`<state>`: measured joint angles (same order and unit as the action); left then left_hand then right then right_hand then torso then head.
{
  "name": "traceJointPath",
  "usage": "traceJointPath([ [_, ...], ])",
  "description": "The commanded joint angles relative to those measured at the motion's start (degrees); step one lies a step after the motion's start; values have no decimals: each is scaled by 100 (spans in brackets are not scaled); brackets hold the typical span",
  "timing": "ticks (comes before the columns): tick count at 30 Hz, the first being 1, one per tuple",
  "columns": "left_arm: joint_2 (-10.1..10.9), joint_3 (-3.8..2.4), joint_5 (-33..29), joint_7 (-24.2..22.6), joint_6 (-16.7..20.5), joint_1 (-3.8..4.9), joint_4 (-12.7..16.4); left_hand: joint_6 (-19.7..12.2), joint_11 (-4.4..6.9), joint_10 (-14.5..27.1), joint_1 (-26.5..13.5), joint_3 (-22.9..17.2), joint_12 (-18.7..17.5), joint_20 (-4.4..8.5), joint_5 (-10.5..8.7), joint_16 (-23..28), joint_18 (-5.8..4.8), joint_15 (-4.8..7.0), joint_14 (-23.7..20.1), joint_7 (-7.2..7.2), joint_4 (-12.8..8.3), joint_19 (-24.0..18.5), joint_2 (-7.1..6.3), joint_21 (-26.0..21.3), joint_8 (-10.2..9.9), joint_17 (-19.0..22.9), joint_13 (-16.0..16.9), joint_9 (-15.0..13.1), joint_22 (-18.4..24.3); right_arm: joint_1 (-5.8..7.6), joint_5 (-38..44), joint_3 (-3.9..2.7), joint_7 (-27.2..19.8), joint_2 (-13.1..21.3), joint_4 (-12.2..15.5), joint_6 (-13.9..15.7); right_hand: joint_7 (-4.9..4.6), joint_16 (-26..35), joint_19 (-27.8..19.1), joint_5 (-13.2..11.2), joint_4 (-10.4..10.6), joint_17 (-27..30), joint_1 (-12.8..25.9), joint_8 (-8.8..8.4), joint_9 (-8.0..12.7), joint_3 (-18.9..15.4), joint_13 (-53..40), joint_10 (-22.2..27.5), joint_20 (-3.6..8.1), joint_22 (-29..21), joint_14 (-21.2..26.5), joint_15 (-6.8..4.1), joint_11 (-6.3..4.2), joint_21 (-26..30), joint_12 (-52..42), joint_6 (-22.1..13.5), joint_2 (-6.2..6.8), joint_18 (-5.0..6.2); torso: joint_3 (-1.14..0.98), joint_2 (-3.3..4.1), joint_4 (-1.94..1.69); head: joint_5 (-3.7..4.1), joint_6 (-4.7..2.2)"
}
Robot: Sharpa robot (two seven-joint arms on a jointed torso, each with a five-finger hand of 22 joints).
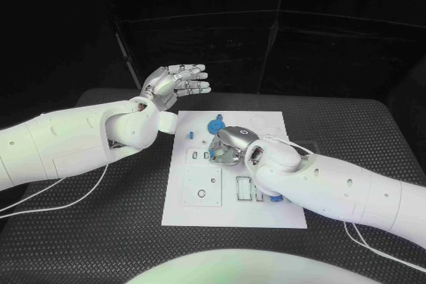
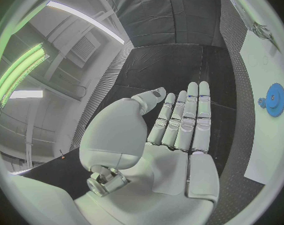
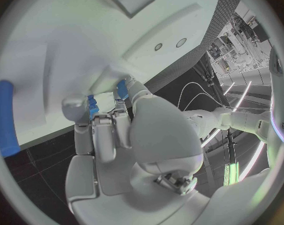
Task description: Assemble the parts on the task board
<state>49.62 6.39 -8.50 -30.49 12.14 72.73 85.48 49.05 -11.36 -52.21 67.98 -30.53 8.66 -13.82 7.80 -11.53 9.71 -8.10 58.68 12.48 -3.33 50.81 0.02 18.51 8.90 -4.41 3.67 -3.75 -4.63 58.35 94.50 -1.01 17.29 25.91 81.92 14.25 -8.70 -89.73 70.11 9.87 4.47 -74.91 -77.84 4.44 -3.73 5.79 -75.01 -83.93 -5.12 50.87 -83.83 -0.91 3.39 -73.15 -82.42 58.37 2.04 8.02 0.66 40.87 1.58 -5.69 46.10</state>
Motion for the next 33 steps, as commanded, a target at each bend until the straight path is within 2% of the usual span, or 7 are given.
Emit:
traceJointPath([
  [1, -3, -5, 28, -35, -52, 11, 3, 50, 2, -26, -48, -18, -22, -20, -34, 22, 65, -10, 39, 202, 14, -20, 11, -9, -22, 7, -6, -4, 7, -17, 29, 19, 100, 1, -22, -61, 4, 18, 0, -38, 26, -1381, 74, -33, -5, -44, -710, -68, -52, -9, -587, 47, 33, 40, 23, -61, 23, -91, -1, -2, 1, 5, 5],
  [11, -7, -5, 28, -43, -64, 11, -6, 55, 1, -35, -47, -19, -28, -23, -33, 33, 68, -10, 47, 203, 12, -21, 8, -20, -24, 6, -5, -4, 16, -25, -51, 19, 31, 21, 13, 384, -121, 22, -24, -56, 298, -1372, 370, -86, 8, -402, -534, 76, -137, -67, -585, 143, 147, 77, 196, -661, 321, -85, -2, 0, 4, 9, 4],
  [18, -3, -5, 98, -78, -97, 10, -32, 293, 102, -320, -179, 82, -30, 4, -44, 70, 88, 52, 205, 74, 148, 99, 28, -27, 52, -15, 2, -23, 43, -100, -335, 17, -358, 189, 290, 1086, -235, 38, 22, -94, 1106, -1330, -73, -36, -14, -709, -394, 180, -239, 11, -574, 254, 265, 29, 291, -1119, 693, -88, -10, 0, -2, -5, 0],
  [26, 47, -5, 923, 355, -133, 10, -90, 571, 281, -857, -362, 488, -28, 221, -77, -188, 95, 289, 1023, -58, 323, 702, -130, 222, 71, -247, 24, -18, -38, -109, -781, 9, -1229, 711, 923, 1605, -241, 45, 20, -98, 1200, -1310, -307, -13, -19, -697, -403, 171, -249, 17, -569, 249, 261, 19, 262, -1126, 591, -94, -1, -31, 10, -30, -21],
  [29, 75, -5, 1467, 660, -166, 9, -105, 683, 396, -1210, -451, 732, 52, 432, -210, -526, 69, 477, 1672, -142, 431, 1209, -195, 502, 64, -503, 64, -17, -157, -61, -1034, 4, -1565, 971, 1162, 1585, -236, 49, 8, -92, 1185, -1299, -355, 4, -24, -679, -402, 173, -248, 4, -566, 247, 257, 24, 258, -1103, 527, -91, 1, -28, 9, -25, -40],
  [32, 121, -5, 1990, 1076, -179, 9, -94, 819, 631, -1829, -447, 933, 261, 673, -242, -1150, 87, 741, 2552, -297, 497, 1906, -231, 963, 54, -966, 182, -19, -375, 31, -1431, -13, -1878, 1287, 1408, 1420, -203, 59, -4, 1, 1123, -1274, -457, 76, -46, -641, -396, 179, -238, -8, -560, 229, 231, 29, 256, -976, 405, -87, -4, -49, 15, -43, -44],
  [33, 150, -5, 2201, 1326, -176, 10, -76, 893, 752, -2123, -404, 1014, 403, 793, -236, -1963, 58, 869, 2765, -374, 507, 2227, -243, 1251, 55, -1700, 285, -32, -525, 62, -1601, -50, -1956, 1399, 1486, 1371, -178, 79, -30, 63, 1094, -1221, -492, 127, -62, -632, -370, 199, -228, -52, -546, 213, 210, 50, 279, -881, 363, -78, -5, -55, 17, -49, -42],
])
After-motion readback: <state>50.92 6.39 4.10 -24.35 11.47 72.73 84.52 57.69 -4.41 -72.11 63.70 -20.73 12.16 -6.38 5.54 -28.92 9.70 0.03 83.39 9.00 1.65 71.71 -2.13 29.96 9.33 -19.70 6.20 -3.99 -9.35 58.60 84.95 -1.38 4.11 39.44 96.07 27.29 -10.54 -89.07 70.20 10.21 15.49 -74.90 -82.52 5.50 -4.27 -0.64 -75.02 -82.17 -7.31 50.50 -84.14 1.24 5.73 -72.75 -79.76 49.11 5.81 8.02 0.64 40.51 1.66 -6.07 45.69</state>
